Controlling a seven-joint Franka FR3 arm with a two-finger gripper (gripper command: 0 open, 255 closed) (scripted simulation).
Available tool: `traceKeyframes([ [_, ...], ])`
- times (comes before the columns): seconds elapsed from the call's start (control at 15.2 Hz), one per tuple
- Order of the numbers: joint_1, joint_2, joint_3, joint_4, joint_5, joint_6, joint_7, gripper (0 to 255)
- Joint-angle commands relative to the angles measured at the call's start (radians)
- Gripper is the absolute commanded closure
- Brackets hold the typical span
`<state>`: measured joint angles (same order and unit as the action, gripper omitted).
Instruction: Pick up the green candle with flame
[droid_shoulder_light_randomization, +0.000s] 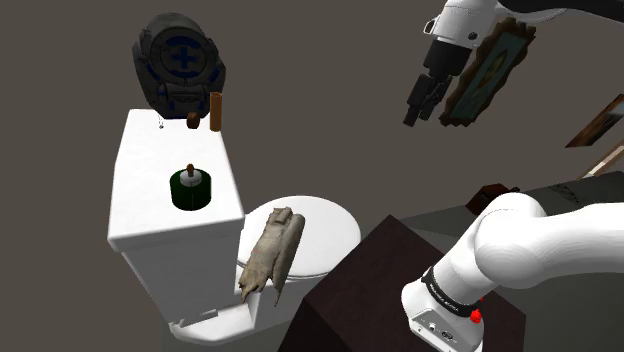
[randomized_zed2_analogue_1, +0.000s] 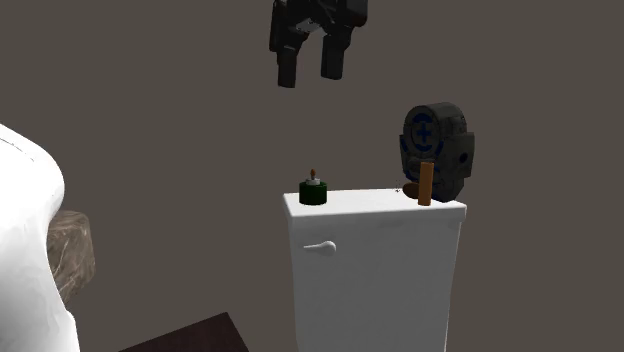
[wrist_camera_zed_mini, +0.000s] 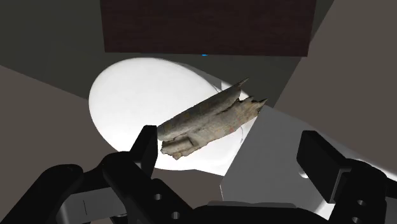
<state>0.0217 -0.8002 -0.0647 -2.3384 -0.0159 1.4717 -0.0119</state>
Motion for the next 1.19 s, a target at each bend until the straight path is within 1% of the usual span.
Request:
traceKeyframes([
  [0.0, 0.000, 0.000, 0.000, 0.000, 0.000, 0.000, 0.000, 0],
  [0.33, 0.037, 0.107, 0.077, 0.008, 0.057, 0.108, 0.074, 0],
  [0.59, 0.063, 0.209, 0.135, 0.036, 0.090, 0.190, 0.131, 0],
  [0.86, 0.085, 0.322, 0.192, 0.083, 0.110, 0.265, 0.187, 0],
  [1.12, 0.104, 0.445, 0.245, 0.150, 0.116, 0.331, 0.244, 0],
])
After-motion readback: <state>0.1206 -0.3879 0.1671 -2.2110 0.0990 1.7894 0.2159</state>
